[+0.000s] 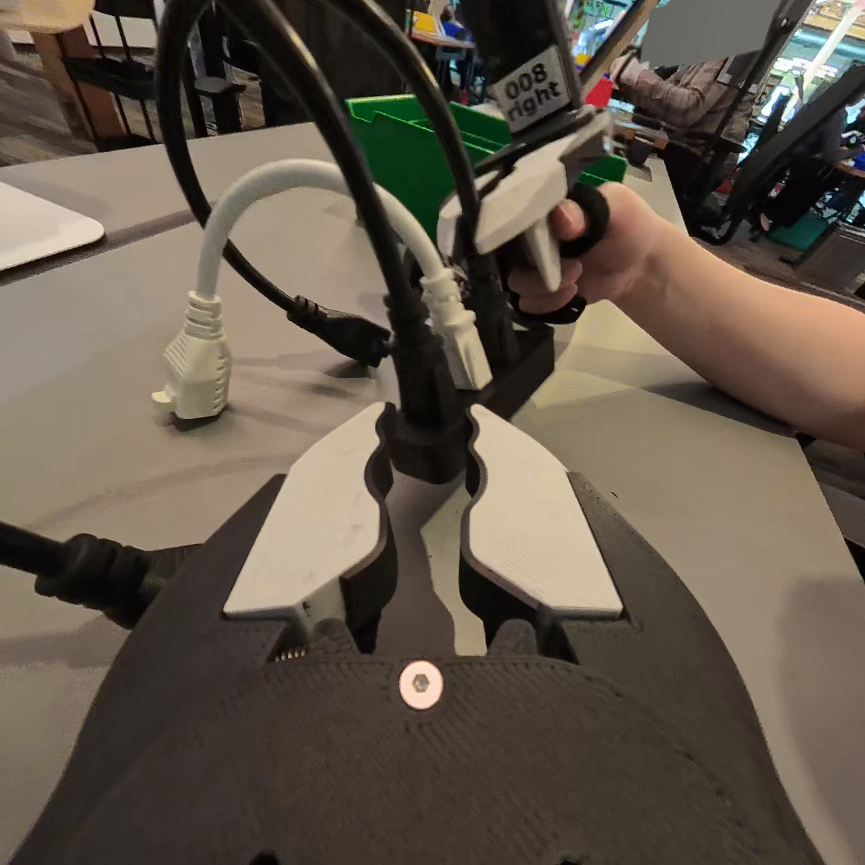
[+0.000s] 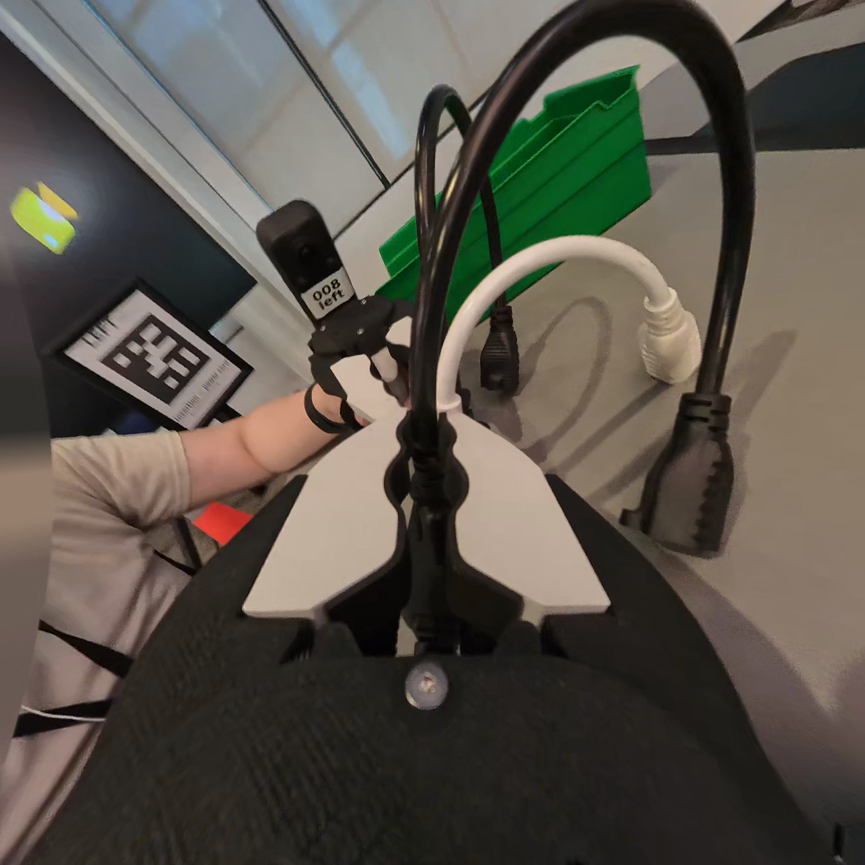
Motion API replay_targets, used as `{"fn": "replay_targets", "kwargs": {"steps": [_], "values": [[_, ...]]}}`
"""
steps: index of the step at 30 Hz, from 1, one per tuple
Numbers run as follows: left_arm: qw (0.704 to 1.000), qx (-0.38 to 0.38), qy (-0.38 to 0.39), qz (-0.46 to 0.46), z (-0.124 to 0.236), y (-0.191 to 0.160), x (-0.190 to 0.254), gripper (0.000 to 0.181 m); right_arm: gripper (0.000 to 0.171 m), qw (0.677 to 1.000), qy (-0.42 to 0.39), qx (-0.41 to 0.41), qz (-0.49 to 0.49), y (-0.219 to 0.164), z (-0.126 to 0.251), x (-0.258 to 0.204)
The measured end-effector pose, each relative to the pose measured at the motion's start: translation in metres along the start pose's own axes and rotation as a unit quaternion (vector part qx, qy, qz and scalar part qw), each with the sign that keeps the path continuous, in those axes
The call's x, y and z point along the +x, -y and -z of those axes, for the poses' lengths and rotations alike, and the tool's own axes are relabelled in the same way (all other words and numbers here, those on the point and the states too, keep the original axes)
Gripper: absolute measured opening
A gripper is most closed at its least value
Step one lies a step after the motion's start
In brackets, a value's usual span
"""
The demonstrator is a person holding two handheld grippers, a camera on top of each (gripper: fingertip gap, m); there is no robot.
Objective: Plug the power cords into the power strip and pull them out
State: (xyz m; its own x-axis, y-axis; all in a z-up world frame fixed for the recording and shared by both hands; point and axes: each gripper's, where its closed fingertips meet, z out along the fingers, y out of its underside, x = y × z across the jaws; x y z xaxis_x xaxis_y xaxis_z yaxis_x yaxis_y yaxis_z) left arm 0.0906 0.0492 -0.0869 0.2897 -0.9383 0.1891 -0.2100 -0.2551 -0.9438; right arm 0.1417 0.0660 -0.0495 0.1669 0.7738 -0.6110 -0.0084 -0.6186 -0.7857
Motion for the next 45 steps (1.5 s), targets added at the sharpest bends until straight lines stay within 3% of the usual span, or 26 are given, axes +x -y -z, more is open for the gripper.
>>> {"fn": "replay_targets", "kwargs": {"steps": [6,24,30,34,38,43,45], "values": [[1.000,-0.014,0.000,-0.026,-0.003,-0.004,0.005,0.023,0.010,0.997,0.022,0.036,-0.067,0.006,0.021,0.014],[0.999,-0.017,0.020,-0.040,0.000,-0.005,0.000,0.019,0.010,0.999,0.016,0.021,-0.034,-0.002,0.014,0.011],[0.997,-0.014,0.037,-0.064,0.004,-0.003,-0.004,0.021,0.011,0.997,-0.008,-0.041,0.061,-0.023,-0.002,0.007],[0.998,0.004,0.038,-0.054,0.009,0.001,-0.008,0.036,0.011,0.985,-0.002,-0.066,0.158,-0.035,-0.008,-0.004],[0.998,0.028,0.007,-0.050,0.011,0.008,0.000,0.039,0.011,0.969,0.019,-0.090,0.228,-0.048,-0.009,-0.019],[0.995,0.010,-0.030,-0.095,0.005,0.003,0.021,0.038,0.010,0.947,0.025,-0.115,0.300,-0.060,-0.012,-0.032],[0.993,-0.001,-0.040,-0.115,0.002,-0.002,0.028,0.025,0.010,0.940,0.033,-0.123,0.315,-0.063,-0.013,-0.036]]}}
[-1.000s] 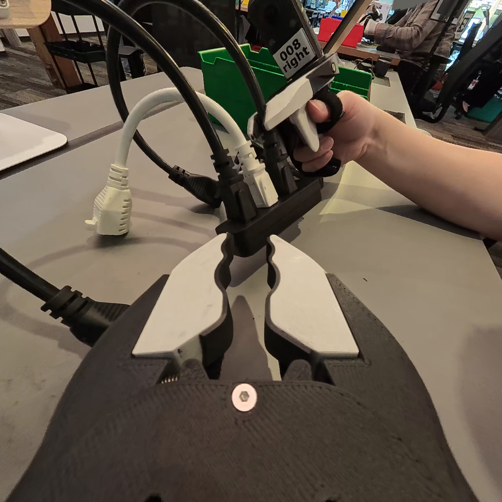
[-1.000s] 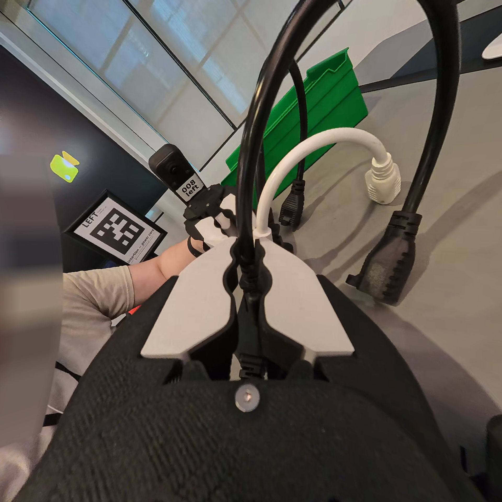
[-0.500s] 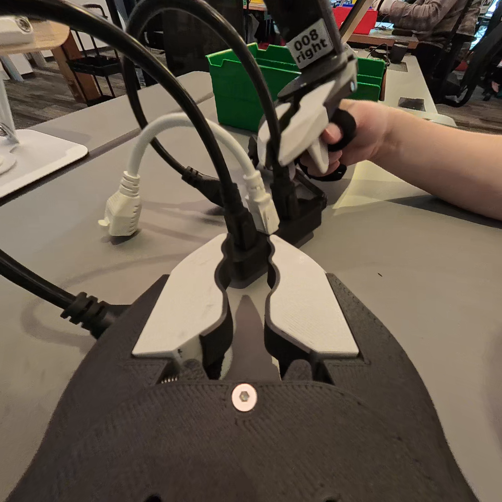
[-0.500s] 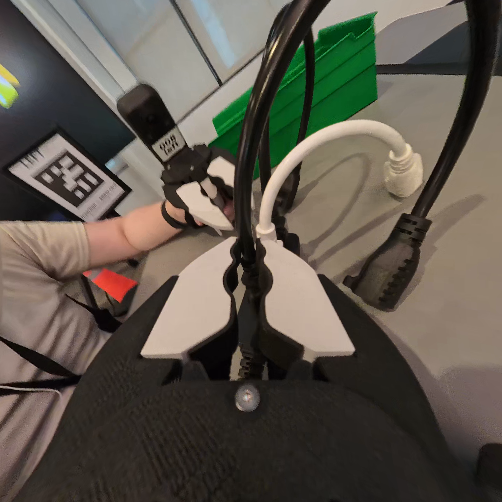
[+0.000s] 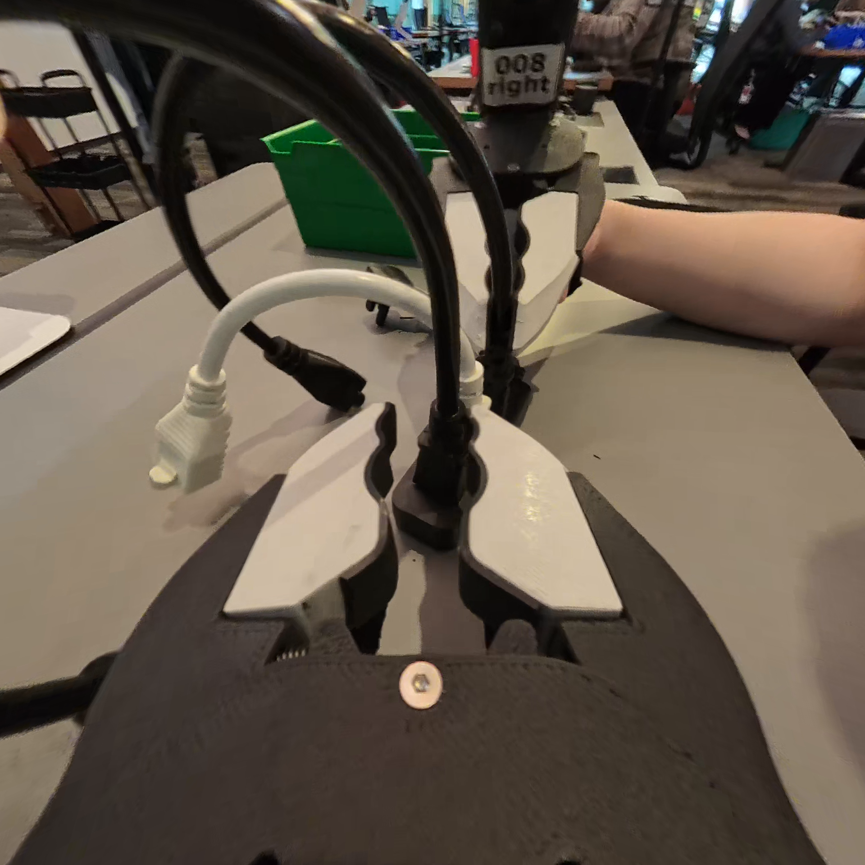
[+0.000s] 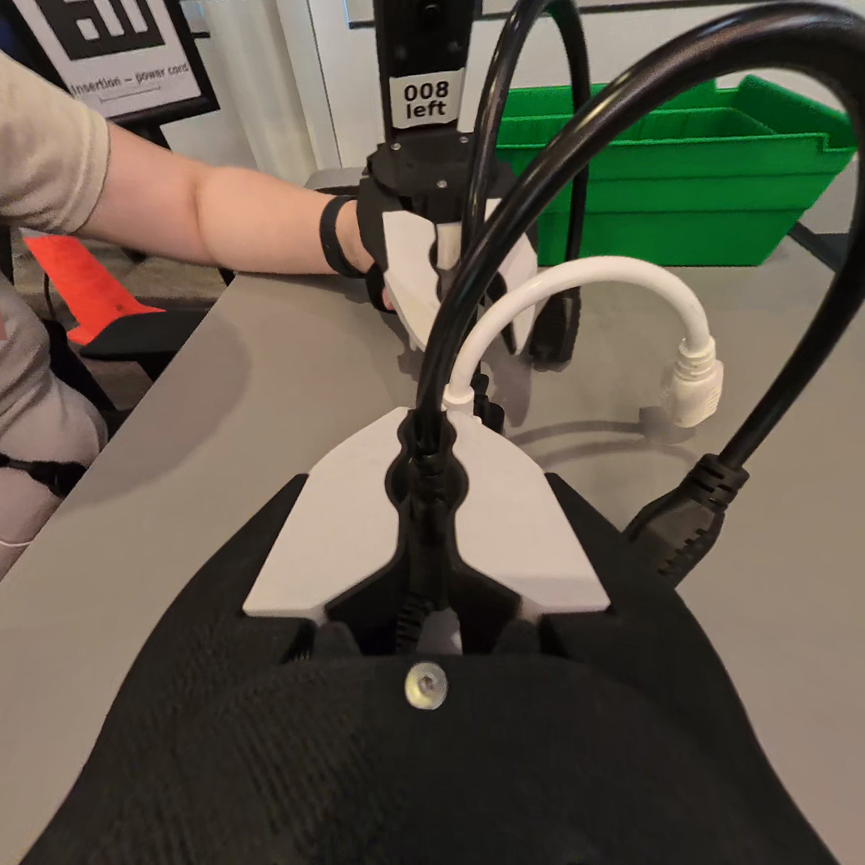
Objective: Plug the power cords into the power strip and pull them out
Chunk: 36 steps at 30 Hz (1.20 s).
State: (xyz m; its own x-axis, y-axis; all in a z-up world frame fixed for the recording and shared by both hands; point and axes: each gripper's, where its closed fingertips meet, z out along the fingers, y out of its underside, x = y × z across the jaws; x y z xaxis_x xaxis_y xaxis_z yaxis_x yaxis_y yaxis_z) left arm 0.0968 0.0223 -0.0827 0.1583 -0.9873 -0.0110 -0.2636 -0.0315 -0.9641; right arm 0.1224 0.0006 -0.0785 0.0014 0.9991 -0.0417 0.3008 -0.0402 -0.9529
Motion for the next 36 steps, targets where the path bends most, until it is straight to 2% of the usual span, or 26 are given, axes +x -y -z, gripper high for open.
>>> {"fn": "replay_targets", "kwargs": {"steps": [3,8,15,21,24,28,30,31,34,36], "values": [[1.000,-0.007,-0.021,-0.012,-0.004,-0.002,0.010,0.013,0.010,1.000,0.003,0.002,0.008,0.000,-0.001,-0.003],[0.999,-0.035,-0.023,-0.032,-0.005,-0.005,0.010,0.014,0.010,1.000,-0.005,0.001,0.011,0.000,0.000,-0.002],[0.998,-0.025,-0.021,-0.045,-0.004,-0.007,0.015,0.015,0.011,1.000,-0.019,-0.007,0.013,0.000,0.000,-0.005],[0.996,-0.031,0.014,-0.084,-0.004,-0.006,0.014,0.014,0.011,1.000,-0.027,-0.004,0.007,0.000,0.000,-0.005],[0.991,-0.059,0.035,-0.114,-0.003,-0.008,0.013,0.015,0.018,0.999,-0.035,-0.001,0.003,0.008,0.004,-0.007],[0.989,-0.074,0.049,-0.120,-0.001,-0.008,0.014,0.015,0.026,0.996,-0.087,0.013,-0.006,0.023,0.015,0.000],[0.991,-0.055,0.059,-0.106,0.002,0.003,0.012,0.031,0.030,0.995,-0.099,-0.025,-0.016,0.013,0.013,0.002],[0.994,-0.032,0.064,-0.087,0.006,0.014,0.012,0.033,0.030,0.994,-0.098,-0.045,-0.017,0.006,0.011,0.002],[0.995,0.056,0.072,-0.029,0.024,0.057,0.015,0.033,0.030,0.992,-0.084,-0.086,-0.031,-0.015,0.005,0.001],[0.994,0.033,0.105,-0.024,0.026,0.057,0.013,0.029,0.029,0.992,-0.073,-0.093,-0.042,-0.022,0.000,0.001]]}}
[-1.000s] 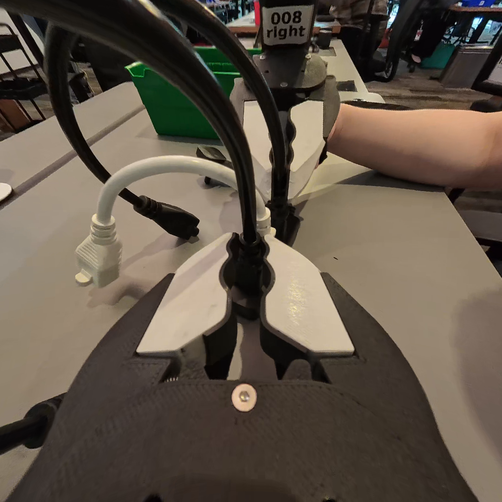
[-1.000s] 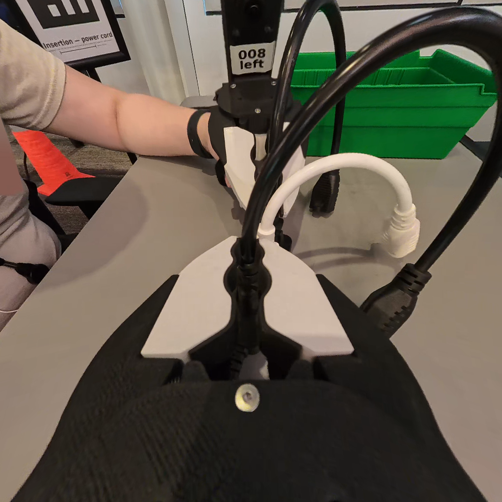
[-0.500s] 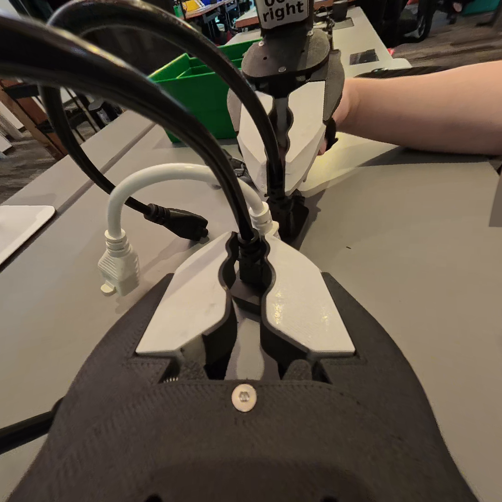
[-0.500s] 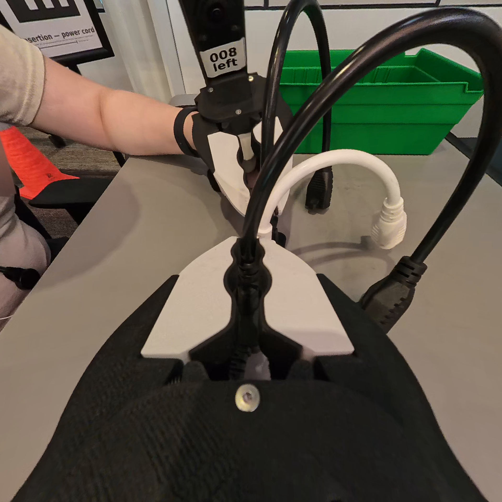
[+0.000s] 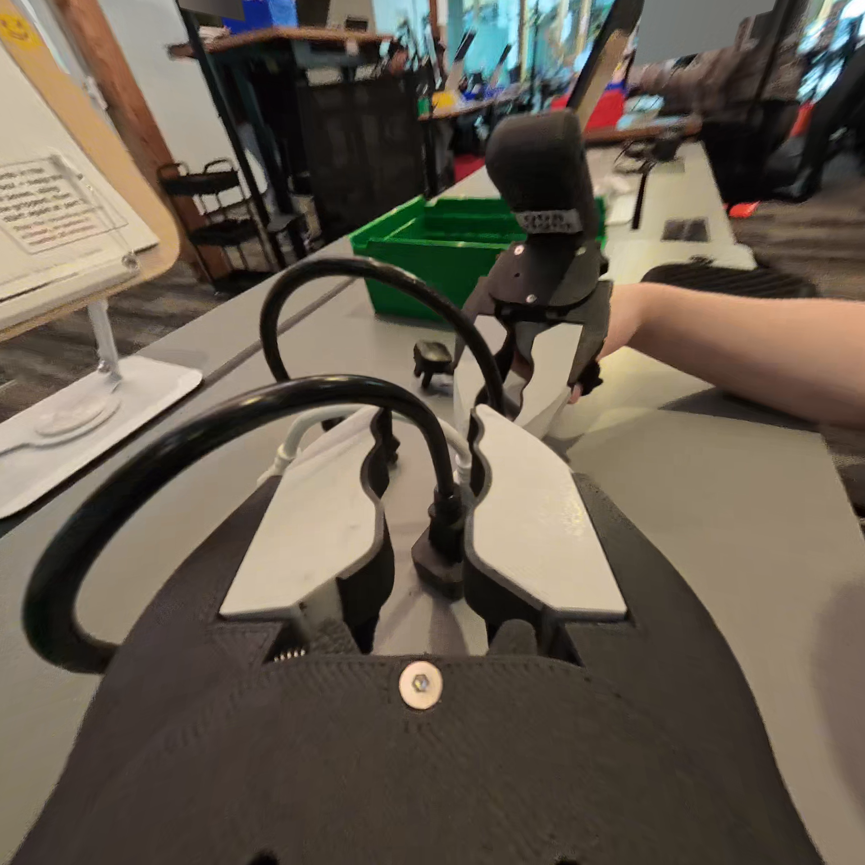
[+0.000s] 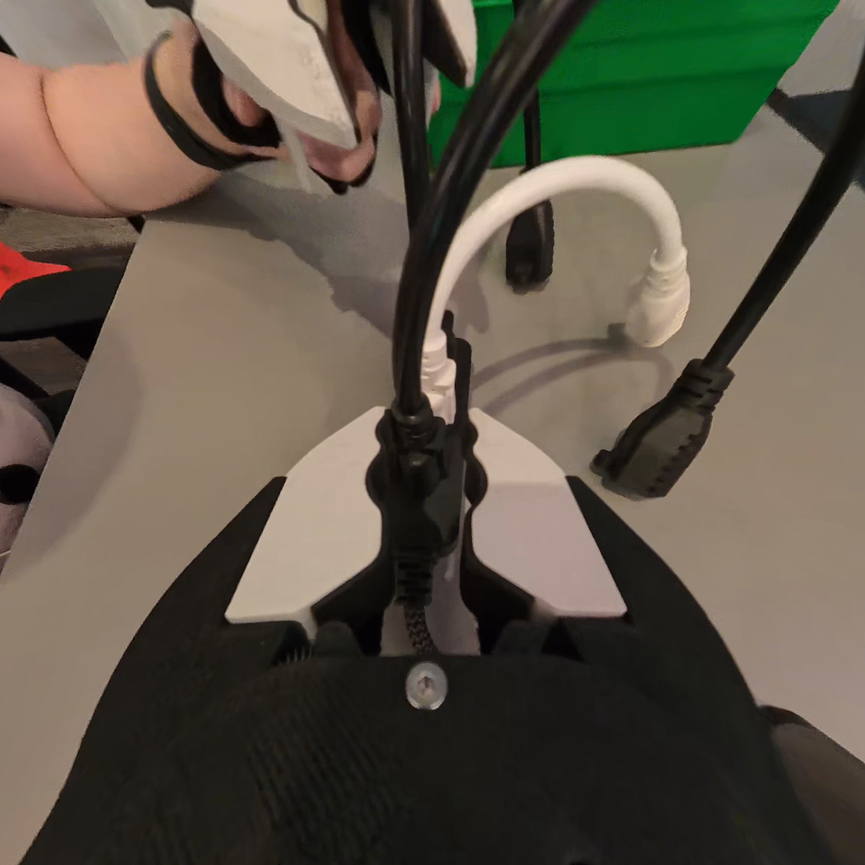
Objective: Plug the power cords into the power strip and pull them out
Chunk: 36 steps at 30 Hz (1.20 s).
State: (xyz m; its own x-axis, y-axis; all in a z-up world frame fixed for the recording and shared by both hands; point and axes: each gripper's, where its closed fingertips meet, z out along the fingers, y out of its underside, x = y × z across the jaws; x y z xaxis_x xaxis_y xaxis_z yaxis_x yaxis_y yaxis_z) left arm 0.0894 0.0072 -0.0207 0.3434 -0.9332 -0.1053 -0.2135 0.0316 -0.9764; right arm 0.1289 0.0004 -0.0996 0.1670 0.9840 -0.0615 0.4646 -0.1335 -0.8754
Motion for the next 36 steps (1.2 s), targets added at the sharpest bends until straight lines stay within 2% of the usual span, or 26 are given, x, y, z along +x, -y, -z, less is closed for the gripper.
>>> {"fn": "replay_targets", "kwargs": {"steps": [1,3,7,9,11,13,15,17,23,26,32,36], "values": [[1.000,-0.015,0.012,-0.007,-0.002,-0.003,0.001,0.031,0.022,1.000,0.007,0.005,-0.002,0.001,-0.001,-0.001],[0.998,-0.016,0.056,-0.029,-0.005,-0.004,-0.001,0.037,0.021,1.000,0.003,0.011,-0.002,0.002,-0.002,0.000],[0.989,0.001,0.139,-0.054,0.002,0.000,-0.018,0.025,0.022,0.999,-0.011,0.041,0.020,0.005,-0.006,0.004],[0.992,0.002,0.122,-0.039,-0.001,-0.003,-0.018,0.029,0.021,0.997,-0.017,0.063,0.033,0.007,-0.008,0.006],[0.996,-0.037,0.081,0.009,-0.009,-0.020,-0.015,0.046,0.017,0.996,-0.009,0.086,0.033,0.010,-0.007,0.005],[0.996,-0.051,0.027,0.061,-0.018,-0.032,-0.008,0.053,0.017,0.995,-0.004,0.100,0.024,0.012,-0.007,0.005],[0.994,-0.028,-0.016,0.105,-0.024,-0.035,-0.003,0.052,0.017,0.991,-0.003,0.137,0.011,0.024,-0.004,0.005],[0.992,-0.014,-0.034,0.122,-0.029,-0.039,-0.004,0.042,0.014,0.986,-0.005,0.167,-0.002,0.033,0.000,0.006],[0.996,-0.051,-0.073,0.027,-0.048,-0.058,0.009,0.039,0.011,0.992,-0.010,0.129,0.002,0.027,-0.001,0.004],[0.997,-0.057,-0.041,-0.040,-0.053,-0.062,0.006,0.031,0.019,0.993,-0.040,0.109,-0.005,0.022,0.001,0.008],[0.996,-0.051,-0.053,-0.049,-0.050,-0.062,0.008,0.029,0.022,0.985,-0.080,0.144,-0.052,0.020,0.001,0.009],[0.996,-0.051,-0.058,-0.035,-0.045,-0.062,0.007,0.028,0.030,0.982,-0.101,0.153,-0.050,0.020,0.003,0.012]]}}
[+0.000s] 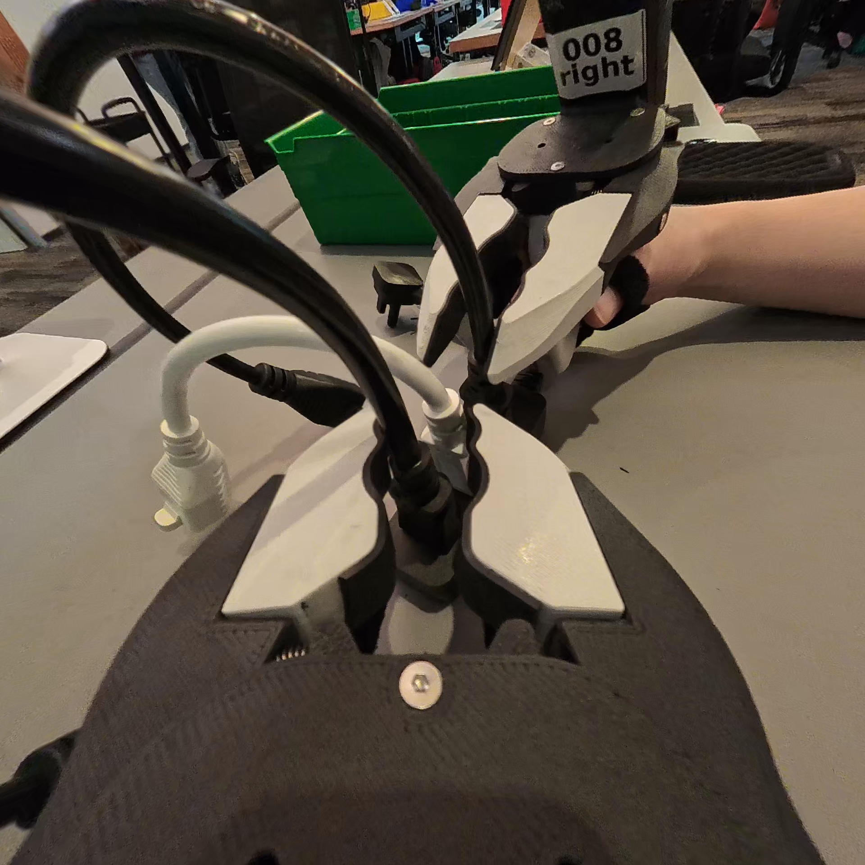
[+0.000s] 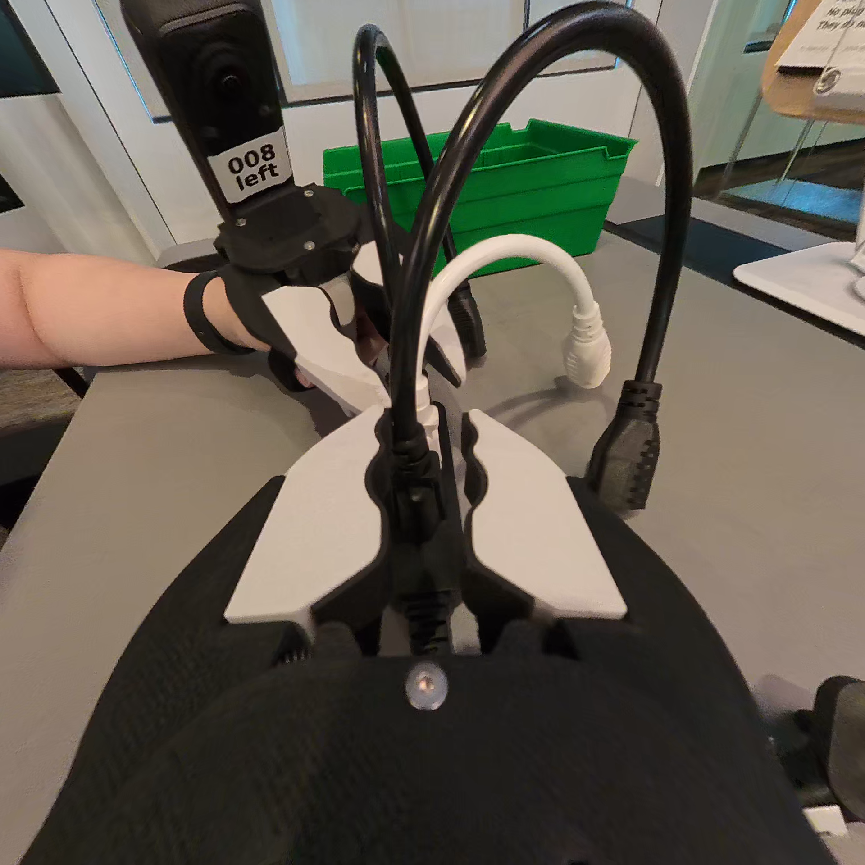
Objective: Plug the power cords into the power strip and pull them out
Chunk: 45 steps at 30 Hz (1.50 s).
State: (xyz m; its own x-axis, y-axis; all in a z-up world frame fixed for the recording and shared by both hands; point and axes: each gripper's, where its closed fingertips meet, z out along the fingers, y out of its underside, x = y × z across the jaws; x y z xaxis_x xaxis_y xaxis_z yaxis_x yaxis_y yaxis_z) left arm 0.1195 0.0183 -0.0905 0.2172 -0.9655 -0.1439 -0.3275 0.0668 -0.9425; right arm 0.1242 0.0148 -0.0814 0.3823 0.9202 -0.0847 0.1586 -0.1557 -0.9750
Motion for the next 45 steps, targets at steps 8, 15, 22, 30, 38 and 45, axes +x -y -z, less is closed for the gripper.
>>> {"fn": "replay_targets", "kwargs": {"steps": [8,15,22,30,38,45], "values": [[0.997,-0.017,-0.052,0.048,0.003,-0.005,0.003,0.024,0.018,0.996,0.026,-0.082,0.015,-0.016,0.006,-0.006],[0.997,-0.048,-0.068,0.006,0.013,-0.010,0.003,0.044,0.017,0.996,0.026,-0.081,0.034,-0.016,0.007,-0.006],[0.984,-0.124,-0.129,0.007,-0.009,-0.037,0.011,0.035,0.017,0.996,0.032,-0.060,0.051,-0.015,0.007,-0.005],[0.981,-0.133,-0.142,0.028,-0.008,-0.040,0.015,0.032,0.017,0.998,0.043,-0.036,-0.010,-0.010,0.000,-0.008],[0.981,-0.134,-0.137,0.029,-0.008,-0.040,0.016,0.031,0.017,0.999,0.022,-0.035,-0.001,-0.013,-0.006,-0.007],[0.981,-0.127,-0.140,0.050,-0.008,-0.038,0.016,0.031,0.014,1.000,0.006,-0.001,0.000,-0.005,-0.006,-0.004]]}}
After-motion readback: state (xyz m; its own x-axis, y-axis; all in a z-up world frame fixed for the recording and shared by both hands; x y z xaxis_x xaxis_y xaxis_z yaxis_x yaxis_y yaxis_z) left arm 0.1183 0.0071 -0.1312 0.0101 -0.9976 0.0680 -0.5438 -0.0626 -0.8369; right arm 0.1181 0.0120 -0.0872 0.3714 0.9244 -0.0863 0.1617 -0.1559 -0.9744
